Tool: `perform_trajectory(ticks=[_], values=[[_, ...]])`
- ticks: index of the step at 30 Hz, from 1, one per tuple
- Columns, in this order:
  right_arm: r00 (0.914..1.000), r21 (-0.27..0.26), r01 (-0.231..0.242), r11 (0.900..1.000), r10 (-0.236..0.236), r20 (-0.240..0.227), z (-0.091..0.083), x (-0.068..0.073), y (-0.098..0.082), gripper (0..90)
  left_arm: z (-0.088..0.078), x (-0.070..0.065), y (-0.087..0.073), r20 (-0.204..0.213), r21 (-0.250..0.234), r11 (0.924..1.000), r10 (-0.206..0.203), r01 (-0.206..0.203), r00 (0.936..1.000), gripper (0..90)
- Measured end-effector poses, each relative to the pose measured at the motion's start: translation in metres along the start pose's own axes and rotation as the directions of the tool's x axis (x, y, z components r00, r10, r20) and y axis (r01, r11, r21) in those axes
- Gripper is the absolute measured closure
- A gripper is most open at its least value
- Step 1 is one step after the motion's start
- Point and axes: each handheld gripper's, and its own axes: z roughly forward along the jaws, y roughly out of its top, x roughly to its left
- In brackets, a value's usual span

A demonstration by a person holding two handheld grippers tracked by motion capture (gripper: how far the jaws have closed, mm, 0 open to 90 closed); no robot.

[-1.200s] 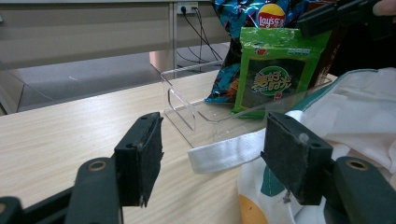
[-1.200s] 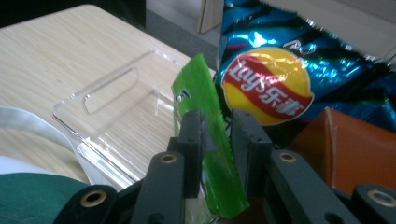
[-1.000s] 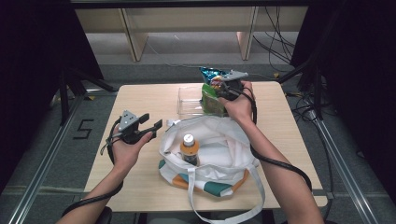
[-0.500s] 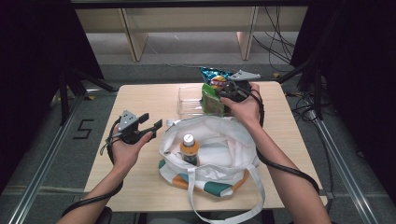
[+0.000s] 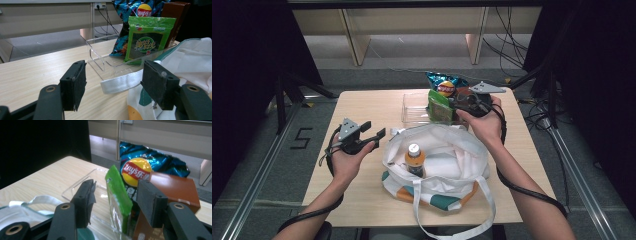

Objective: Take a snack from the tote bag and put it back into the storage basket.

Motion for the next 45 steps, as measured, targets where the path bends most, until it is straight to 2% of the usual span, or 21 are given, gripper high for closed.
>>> perform_trajectory(ticks=[3,5,6,8,11,13,14,15,17,20,21,22,23,27,29,34,36,38,40,42,45], values=[[0.9999,-0.004,0.003,1.0,-0.003,-0.012,-0.007,0.001,-0.006,48.5,0.0,0.0,0.0,0.001,0.002,1.0,0.001,-0.001,1.0,35.1],[0.9997,0.004,-0.014,1.0,0.014,-0.021,-0.013,0.001,-0.01,48.4,0.0,0.0,0.0,-0.001,0.004,1.0,0.005,-0.005,1.0,35.1],[0.9998,-0.003,0.017,1.0,-0.017,-0.012,-0.016,-0.001,-0.012,48.3,0.0,-0.001,0.0,0.0,0.004,1.0,0.004,-0.004,1.0,35.1],[0.9999,0.0,-0.005,1.0,0.005,-0.014,-0.023,0.0,-0.016,48.2,0.0,-0.001,0.0,0.004,0.004,1.0,0.006,-0.006,1.0,35.2],[0.9995,-0.021,0.03,0.999,-0.03,-0.005,-0.029,-0.002,-0.02,48.0,0.0,-0.002,0.0,0.006,0.004,1.0,0.007,-0.007,1.0,35.2],[0.9999,-0.028,0.008,1.0,-0.009,-0.006,-0.033,-0.001,-0.024,47.9,-0.001,-0.002,0.0,0.006,0.004,1.0,0.008,-0.008,1.0,35.1],[0.9996,-0.032,0.028,0.999,-0.028,-0.005,-0.035,-0.003,-0.026,47.7,-0.001,-0.002,0.0,0.007,0.004,1.0,0.007,-0.007,0.9999,35.2],[0.9997,-0.015,0.018,1.0,-0.018,-0.014,-0.037,-0.003,-0.027,47.5,-0.001,-0.002,0.0,0.007,0.004,1.0,0.006,-0.006,1.0,35.1],[0.9996,-0.03,0.028,0.999,-0.028,-0.008,-0.041,-0.004,-0.031,47.3,-0.001,-0.003,0.0,0.009,0.002,1.0,0.008,-0.008,0.9999,35.2],[0.9997,-0.035,-0.008,0.999,0.007,-0.024,-0.05,-0.005,-0.038,46.9,-0.001,-0.003,0.0,0.009,0.001,1.0,0.008,-0.008,0.9999,35.2],[0.9998,-0.025,-0.005,1.0,0.004,-0.018,-0.053,-0.006,-0.04,46.9,-0.001,-0.003,0.0,0.01,0.002,1.0,0.007,-0.007,0.9999,35.2],[1.0,-0.042,0.005,0.999,-0.006,-0.007,-0.055,-0.008,-0.042,46.8,-0.001,-0.003,-0.001,0.01,0.003,1.0,0.004,-0.004,0.9999,35.3],[0.9996,-0.041,-0.021,0.999,0.02,-0.019,-0.058,-0.009,-0.044,46.7,-0.001,-0.003,-0.001,0.012,0.004,1.0,0.004,-0.004,0.9999,35.3],[0.9981,-0.043,-0.06,0.997,0.06,0.011,-0.07,-0.012,-0.052,46.5,0.0,-0.004,-0.001,0.017,0.003,1.0,0.008,-0.008,0.9998,35.3],[0.9989,-0.05,-0.042,0.998,0.043,0.021,-0.073,-0.016,-0.056,46.4,0.0,-0.005,-0.001,0.021,0.003,1.0,0.007,-0.007,0.9997,35.4],[0.997,-0.06,-0.066,0.996,0.069,0.035,-0.075,-0.018,-0.056,46.3,0.0,-0.006,0.0,0.025,-0.003,0.9999,0.015,-0.015,0.9996,35.4],[0.9984,-0.062,-0.042,0.997,0.044,0.035,-0.075,-0.019,-0.056,46.2,0.0,-0.005,0.001,0.024,-0.004,0.9999,0.014,-0.014,0.9996,35.4],[0.998,-0.057,-0.051,0.997,0.053,0.035,-0.076,-0.018,-0.057,46.3,0.0,-0.005,0.001,0.023,-0.005,0.9999,0.013,-0.013,0.9997,35.4],[0.9962,-0.047,-0.082,0.996,0.083,0.028,-0.078,-0.016,-0.057,46.3,0.001,-0.005,0.001,0.022,-0.004,0.9999,0.014,-0.014,0.9997,35.4],[0.9982,-0.065,-0.046,0.997,0.049,0.034,-0.078,-0.018,-0.058,46.3,0.001,-0.005,0.0,0.022,-0.003,0.9999,0.011,-0.011,0.9997,35.4],[0.9975,-0.063,-0.057,0.996,0.06,0.037,-0.079,-0.018,-0.058,46.1,0.0,-0.005,0.001,0.021,-0.007,0.9999,0.01,-0.01,0.9997,35.4]])
